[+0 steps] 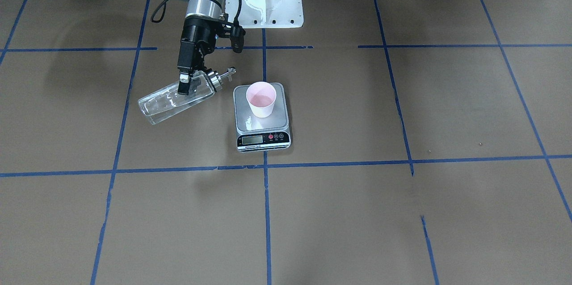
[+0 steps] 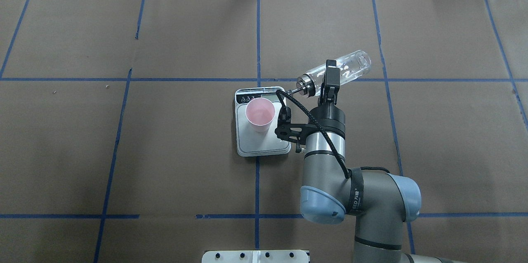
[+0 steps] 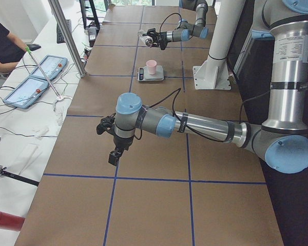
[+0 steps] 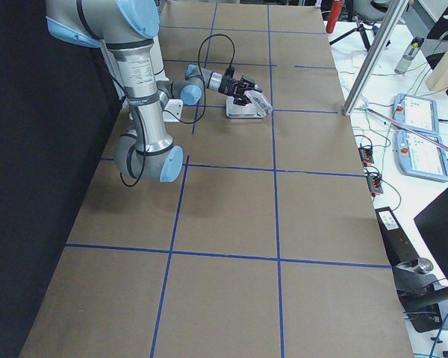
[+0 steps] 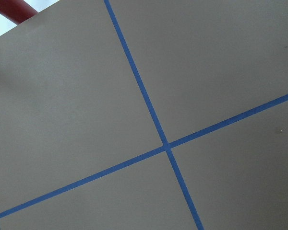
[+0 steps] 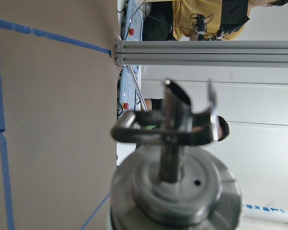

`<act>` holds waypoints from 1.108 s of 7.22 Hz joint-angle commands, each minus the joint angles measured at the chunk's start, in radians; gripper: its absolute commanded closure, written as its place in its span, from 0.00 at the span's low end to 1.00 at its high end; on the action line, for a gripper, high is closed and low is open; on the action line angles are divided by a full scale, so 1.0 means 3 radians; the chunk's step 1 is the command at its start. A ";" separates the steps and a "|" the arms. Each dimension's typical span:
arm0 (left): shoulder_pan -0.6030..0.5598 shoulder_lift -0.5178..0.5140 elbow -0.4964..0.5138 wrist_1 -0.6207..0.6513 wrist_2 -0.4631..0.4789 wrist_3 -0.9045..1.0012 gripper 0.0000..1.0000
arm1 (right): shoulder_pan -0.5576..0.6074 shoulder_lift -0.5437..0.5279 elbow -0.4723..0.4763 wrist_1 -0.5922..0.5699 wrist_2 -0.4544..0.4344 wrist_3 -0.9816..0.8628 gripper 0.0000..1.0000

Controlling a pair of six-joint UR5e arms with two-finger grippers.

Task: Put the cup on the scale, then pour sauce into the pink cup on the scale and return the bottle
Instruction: 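Tilt the bottle spout down into the pink cup with the right gripper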

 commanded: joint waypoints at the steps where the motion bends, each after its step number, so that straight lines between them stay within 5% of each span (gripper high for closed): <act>1: -0.0001 -0.0001 0.0010 -0.0005 0.0002 0.0000 0.00 | -0.0034 0.0019 -0.0100 -0.0005 -0.0126 -0.0075 1.00; 8: -0.0026 -0.0001 0.0061 -0.0010 0.0007 0.0005 0.00 | -0.0070 0.0228 -0.0428 -0.0005 -0.0504 -0.0408 1.00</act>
